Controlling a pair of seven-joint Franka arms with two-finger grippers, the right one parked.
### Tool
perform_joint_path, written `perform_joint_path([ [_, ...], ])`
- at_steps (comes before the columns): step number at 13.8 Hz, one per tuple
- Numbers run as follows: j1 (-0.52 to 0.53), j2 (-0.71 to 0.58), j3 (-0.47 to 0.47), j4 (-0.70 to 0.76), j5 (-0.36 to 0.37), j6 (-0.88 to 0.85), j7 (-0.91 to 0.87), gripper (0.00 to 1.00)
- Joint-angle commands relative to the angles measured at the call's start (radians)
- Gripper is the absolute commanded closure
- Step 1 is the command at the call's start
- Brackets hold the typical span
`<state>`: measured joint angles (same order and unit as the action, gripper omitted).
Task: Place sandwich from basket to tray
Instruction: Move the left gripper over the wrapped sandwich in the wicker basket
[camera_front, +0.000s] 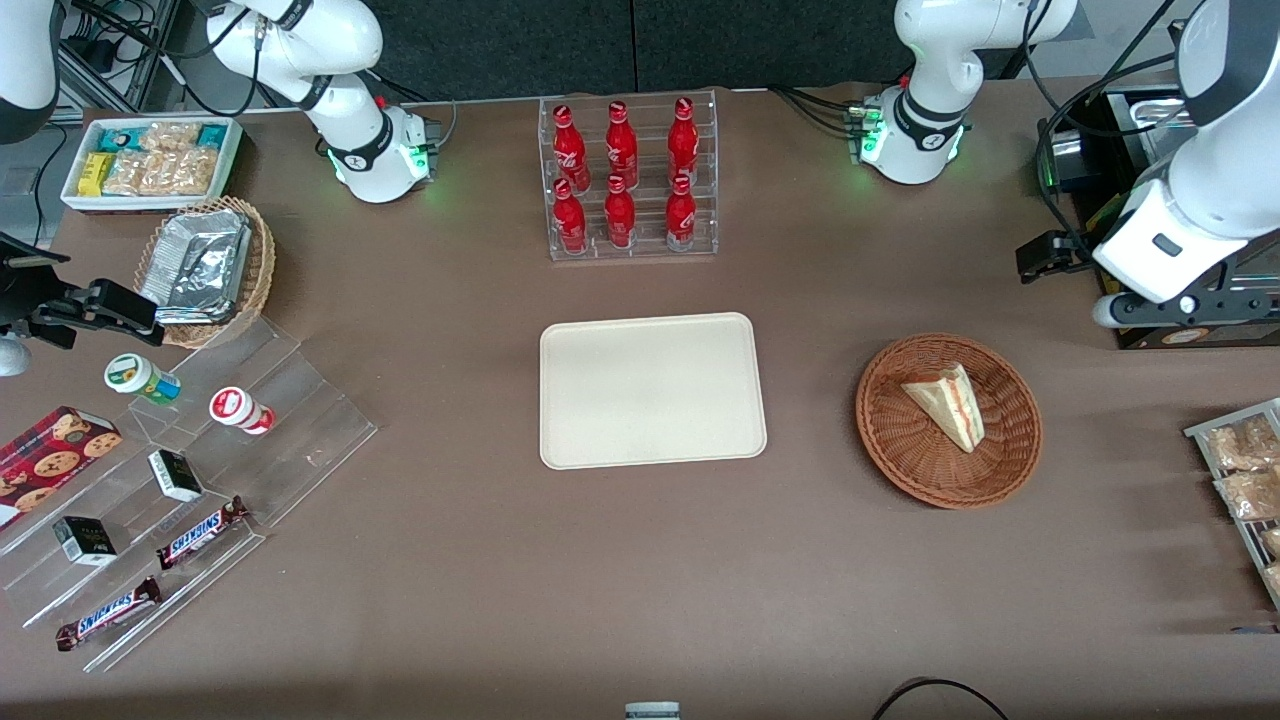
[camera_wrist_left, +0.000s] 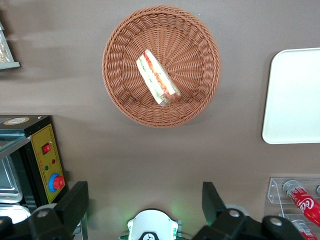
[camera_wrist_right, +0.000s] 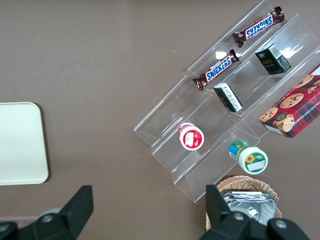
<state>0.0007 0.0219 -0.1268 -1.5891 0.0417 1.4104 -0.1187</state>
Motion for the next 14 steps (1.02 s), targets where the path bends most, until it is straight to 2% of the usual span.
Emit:
perform_joint_path([
  [1,0.005,-0.003,-0.004,0.002,-0.009,-0.019,0.022,0.00],
  [4,0.005,0.006,-0.004,-0.026,-0.011,0.014,0.040,0.00],
  [9,0.007,0.007,-0.001,-0.188,-0.011,0.220,0.022,0.00],
  [14,0.007,0.010,-0.001,-0.372,-0.008,0.482,-0.122,0.00],
])
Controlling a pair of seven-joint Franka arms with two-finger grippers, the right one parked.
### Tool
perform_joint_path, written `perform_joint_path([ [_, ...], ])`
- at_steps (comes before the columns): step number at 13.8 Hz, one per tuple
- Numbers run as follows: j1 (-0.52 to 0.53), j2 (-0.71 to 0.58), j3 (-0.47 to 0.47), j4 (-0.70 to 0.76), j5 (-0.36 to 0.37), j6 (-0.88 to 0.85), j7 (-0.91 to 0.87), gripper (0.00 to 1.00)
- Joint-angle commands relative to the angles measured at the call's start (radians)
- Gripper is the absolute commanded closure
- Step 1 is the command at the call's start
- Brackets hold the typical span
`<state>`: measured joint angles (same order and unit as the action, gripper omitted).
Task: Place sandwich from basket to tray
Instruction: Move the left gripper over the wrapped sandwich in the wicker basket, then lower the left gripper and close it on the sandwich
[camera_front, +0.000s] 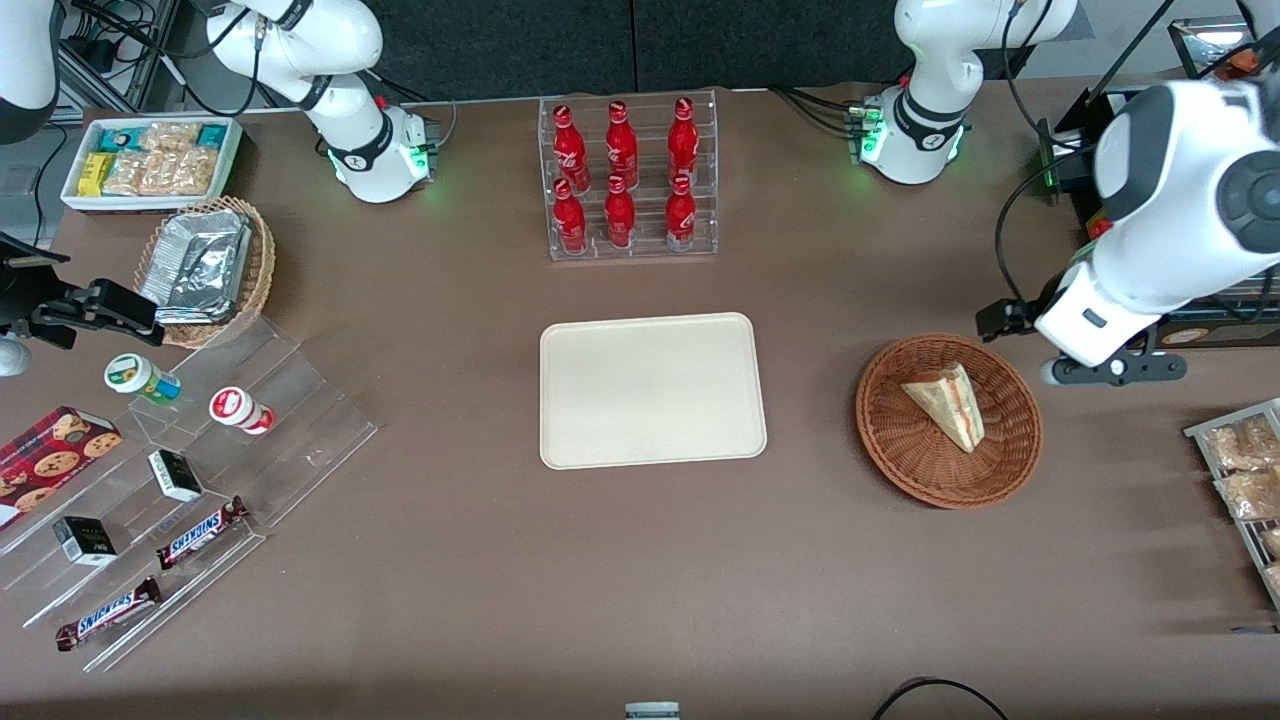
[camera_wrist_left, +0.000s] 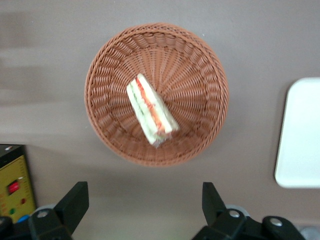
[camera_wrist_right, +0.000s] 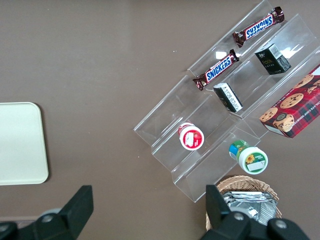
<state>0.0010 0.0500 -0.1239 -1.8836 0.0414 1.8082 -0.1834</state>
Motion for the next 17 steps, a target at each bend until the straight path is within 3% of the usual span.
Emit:
perform_joint_path([
  [1,0.007,-0.018,-0.003,-0.113,-0.008,0.130,-0.086,0.00],
  [7,0.008,0.031,0.004,-0.287,-0.002,0.434,-0.433,0.00],
  [17,0.010,0.120,0.056,-0.362,-0.012,0.592,-0.534,0.00],
])
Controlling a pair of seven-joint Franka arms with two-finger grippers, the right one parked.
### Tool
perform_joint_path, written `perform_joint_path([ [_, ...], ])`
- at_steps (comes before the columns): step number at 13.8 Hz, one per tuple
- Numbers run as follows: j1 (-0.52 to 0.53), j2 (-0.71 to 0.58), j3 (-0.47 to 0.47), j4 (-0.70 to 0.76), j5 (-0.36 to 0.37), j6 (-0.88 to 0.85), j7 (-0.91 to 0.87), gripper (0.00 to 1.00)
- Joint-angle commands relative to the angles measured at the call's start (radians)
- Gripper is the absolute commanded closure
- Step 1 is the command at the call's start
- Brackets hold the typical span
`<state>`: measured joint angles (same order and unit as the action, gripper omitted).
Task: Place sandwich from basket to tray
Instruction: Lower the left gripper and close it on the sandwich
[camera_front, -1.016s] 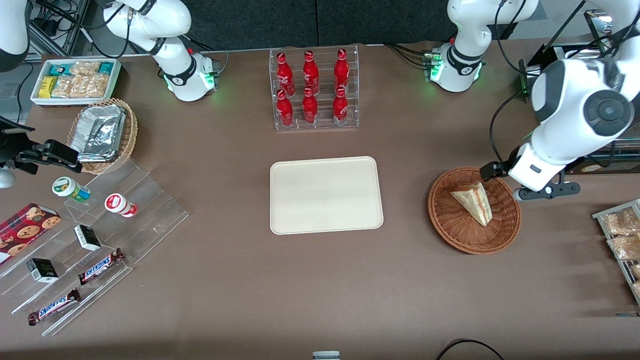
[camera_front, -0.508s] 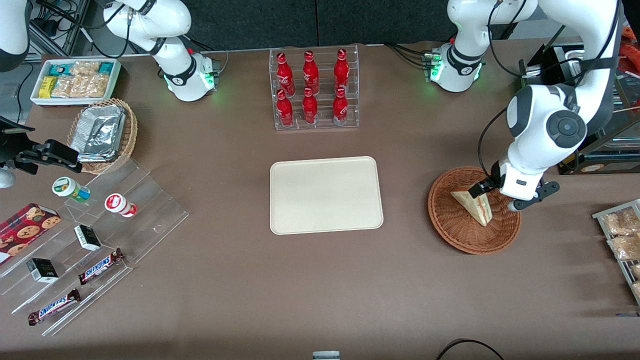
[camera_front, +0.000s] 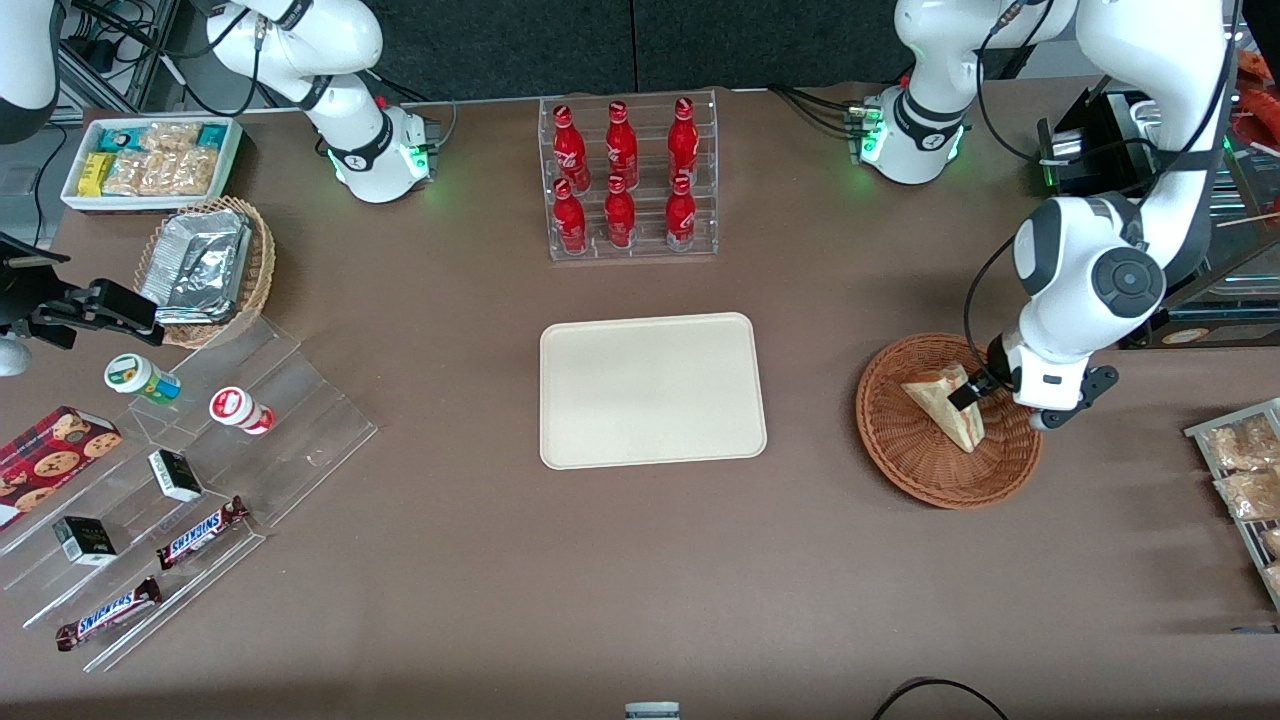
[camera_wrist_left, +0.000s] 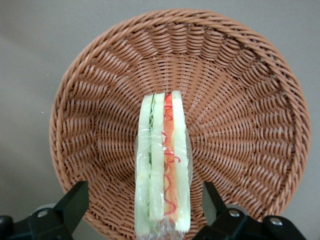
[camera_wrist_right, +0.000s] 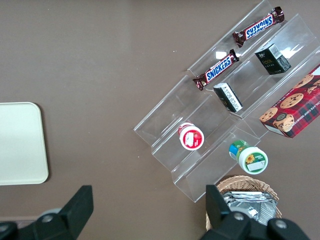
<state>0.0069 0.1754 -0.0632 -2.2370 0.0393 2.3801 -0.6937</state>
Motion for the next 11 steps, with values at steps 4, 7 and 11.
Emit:
perform_joint_path([
  [4,0.002,0.010,-0.006,-0.012,-0.042,0.022,-0.033,0.00],
  [7,0.001,0.039,-0.006,-0.013,-0.107,0.040,-0.033,0.00],
  [11,-0.002,0.073,-0.006,-0.015,-0.110,0.044,-0.033,0.29],
])
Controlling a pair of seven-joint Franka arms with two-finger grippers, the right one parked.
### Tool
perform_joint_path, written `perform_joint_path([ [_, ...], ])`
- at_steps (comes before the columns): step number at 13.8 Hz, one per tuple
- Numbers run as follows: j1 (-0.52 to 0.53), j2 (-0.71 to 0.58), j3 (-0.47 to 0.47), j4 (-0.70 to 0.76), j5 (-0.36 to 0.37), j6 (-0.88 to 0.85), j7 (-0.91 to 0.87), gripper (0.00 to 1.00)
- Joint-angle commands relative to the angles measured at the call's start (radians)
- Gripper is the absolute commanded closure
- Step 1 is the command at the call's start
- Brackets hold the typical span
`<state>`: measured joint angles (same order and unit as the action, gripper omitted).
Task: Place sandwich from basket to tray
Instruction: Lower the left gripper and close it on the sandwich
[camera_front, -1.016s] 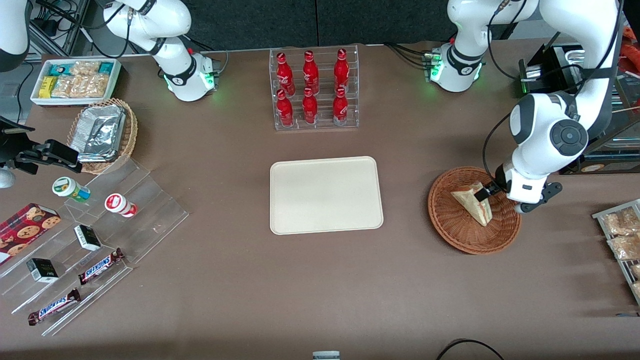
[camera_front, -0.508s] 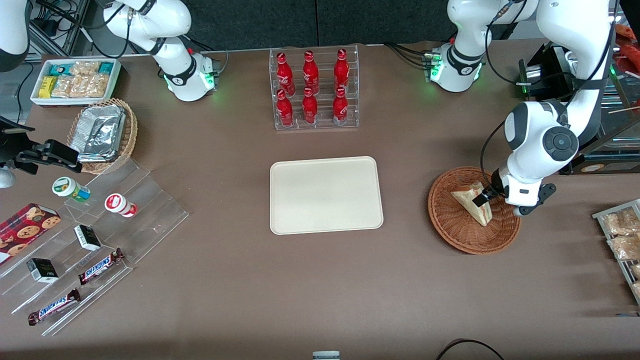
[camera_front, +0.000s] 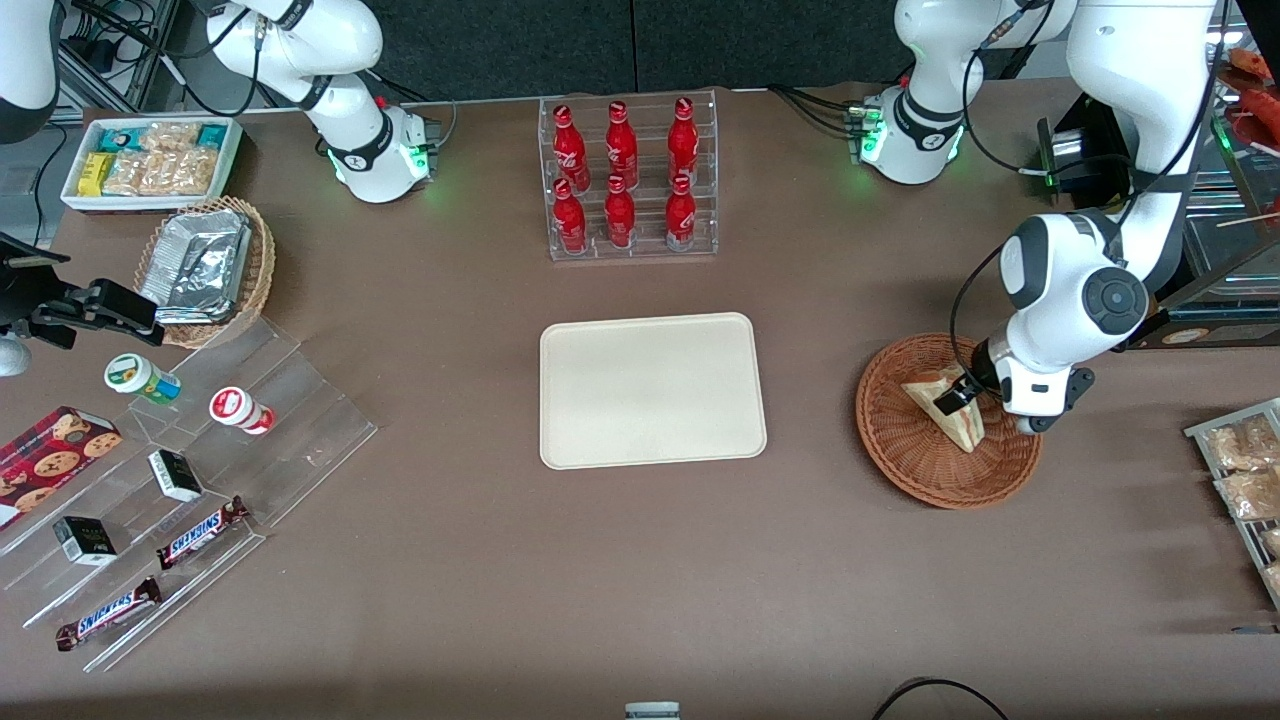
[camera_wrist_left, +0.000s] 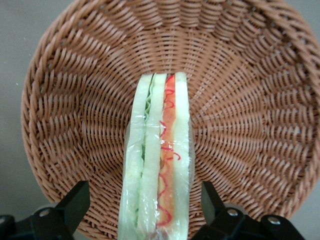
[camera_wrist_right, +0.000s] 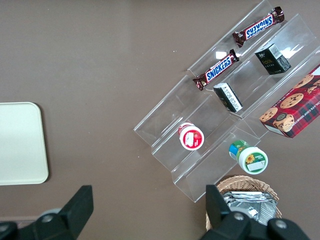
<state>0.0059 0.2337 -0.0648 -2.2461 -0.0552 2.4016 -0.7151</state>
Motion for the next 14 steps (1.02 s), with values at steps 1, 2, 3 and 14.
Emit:
perform_joint_path([
  [1,-0.001,0.018,-0.004,-0.007,-0.017,0.022,-0.012,0.53],
  [2,-0.001,0.018,-0.004,-0.010,-0.017,0.021,-0.012,0.80],
  [3,-0.001,0.018,-0.004,-0.012,-0.017,0.016,-0.012,1.00],
  [14,-0.078,0.032,-0.012,0.293,0.032,-0.332,0.006,1.00],
])
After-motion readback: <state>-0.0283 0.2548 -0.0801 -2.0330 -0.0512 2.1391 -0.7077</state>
